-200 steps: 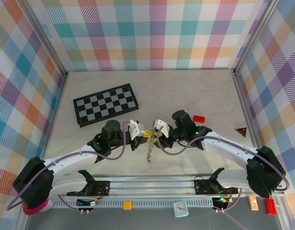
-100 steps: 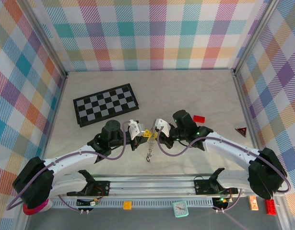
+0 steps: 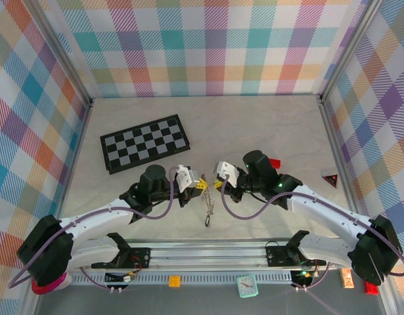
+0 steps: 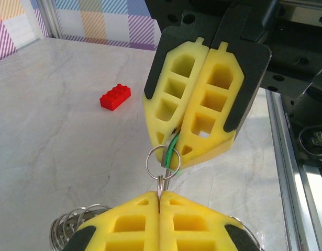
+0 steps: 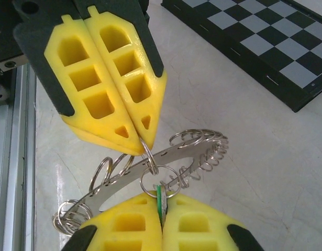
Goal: Put the keys on the keyring
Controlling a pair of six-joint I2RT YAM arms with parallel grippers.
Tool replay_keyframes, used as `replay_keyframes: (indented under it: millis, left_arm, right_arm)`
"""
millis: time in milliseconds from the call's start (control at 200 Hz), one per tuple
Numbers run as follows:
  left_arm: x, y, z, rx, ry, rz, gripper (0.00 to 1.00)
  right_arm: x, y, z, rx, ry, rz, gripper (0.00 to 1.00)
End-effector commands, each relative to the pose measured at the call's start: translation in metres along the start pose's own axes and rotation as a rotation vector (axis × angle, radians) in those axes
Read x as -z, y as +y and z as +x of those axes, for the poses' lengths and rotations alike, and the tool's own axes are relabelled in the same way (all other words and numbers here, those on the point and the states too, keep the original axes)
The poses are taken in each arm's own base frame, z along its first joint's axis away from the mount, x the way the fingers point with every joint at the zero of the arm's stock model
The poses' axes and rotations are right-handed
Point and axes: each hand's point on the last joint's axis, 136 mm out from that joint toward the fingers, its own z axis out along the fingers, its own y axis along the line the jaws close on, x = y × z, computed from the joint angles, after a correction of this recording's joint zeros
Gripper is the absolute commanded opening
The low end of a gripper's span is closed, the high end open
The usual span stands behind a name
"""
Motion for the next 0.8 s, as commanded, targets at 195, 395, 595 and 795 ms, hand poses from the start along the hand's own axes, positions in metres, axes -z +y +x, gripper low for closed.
replay_keyframes:
  millis: [195, 395, 595, 795]
  left_arm:
    - [0.009, 0.006, -0.019, -0.065, -0.048, -0.056, 0.34]
    - [0.046, 0.018, -0.076, -0.123, -0.258, -0.211, 0.42]
    - [0.120, 0.071, -0.110, -0.053, -0.391, -0.675, 0.53]
    - [0.194, 0.101, -0.118, 0.069, -0.407, -1.029, 0.62]
  right_arm:
    - [0.017, -0.002, -0.026, 0.064, -0.021, 0.022, 0.00]
    - [0.019, -0.002, -0.037, 0.075, -0.017, 0.010, 0.00]
    - [0.005, 0.017, -0.063, 0.123, -0.022, -0.069, 0.00]
    - [-0.019, 0.050, -0.107, 0.137, -0.129, -0.232, 0.00]
